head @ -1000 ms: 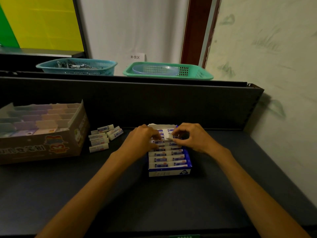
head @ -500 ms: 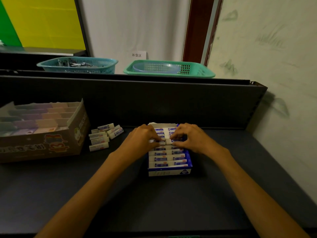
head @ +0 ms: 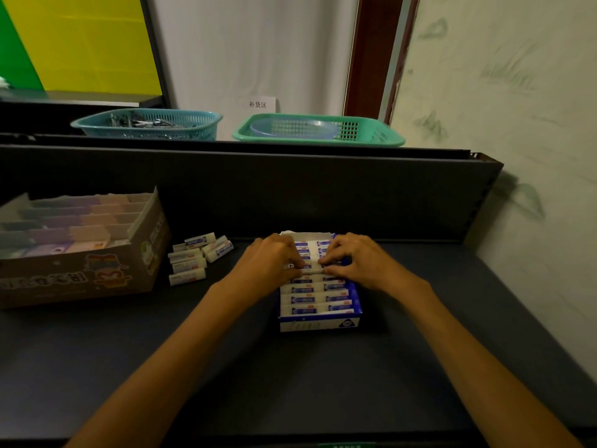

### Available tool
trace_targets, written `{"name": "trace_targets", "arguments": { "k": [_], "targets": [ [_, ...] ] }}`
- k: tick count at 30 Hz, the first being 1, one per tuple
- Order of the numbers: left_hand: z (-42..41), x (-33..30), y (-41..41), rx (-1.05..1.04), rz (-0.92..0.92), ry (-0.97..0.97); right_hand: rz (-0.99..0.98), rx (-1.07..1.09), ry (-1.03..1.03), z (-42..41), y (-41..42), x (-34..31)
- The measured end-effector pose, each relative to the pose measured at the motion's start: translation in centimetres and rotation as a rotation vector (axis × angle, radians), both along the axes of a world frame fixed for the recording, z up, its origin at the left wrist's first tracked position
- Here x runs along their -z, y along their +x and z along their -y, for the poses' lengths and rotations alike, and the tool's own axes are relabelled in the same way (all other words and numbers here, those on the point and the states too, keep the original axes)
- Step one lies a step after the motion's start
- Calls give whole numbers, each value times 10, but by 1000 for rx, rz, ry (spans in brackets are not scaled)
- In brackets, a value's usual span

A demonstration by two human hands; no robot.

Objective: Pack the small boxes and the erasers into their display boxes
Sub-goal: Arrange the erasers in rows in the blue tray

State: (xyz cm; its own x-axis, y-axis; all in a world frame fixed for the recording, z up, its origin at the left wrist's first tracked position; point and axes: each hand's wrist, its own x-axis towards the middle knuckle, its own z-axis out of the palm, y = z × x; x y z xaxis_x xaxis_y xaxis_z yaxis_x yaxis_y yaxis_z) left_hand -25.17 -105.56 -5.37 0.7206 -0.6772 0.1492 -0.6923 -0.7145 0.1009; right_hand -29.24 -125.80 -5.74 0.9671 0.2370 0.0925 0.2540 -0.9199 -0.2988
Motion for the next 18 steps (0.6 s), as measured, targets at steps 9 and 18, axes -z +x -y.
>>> {"name": "trace_targets", "arguments": {
  "k": [9,18],
  "targets": [
    [-9,2,0,-78,33,-66,51,73,-33,-15,-7,-11],
    [-61,-15,1,-254,78,91,98,77,-85,-58,-8,-27]
  ]
}}
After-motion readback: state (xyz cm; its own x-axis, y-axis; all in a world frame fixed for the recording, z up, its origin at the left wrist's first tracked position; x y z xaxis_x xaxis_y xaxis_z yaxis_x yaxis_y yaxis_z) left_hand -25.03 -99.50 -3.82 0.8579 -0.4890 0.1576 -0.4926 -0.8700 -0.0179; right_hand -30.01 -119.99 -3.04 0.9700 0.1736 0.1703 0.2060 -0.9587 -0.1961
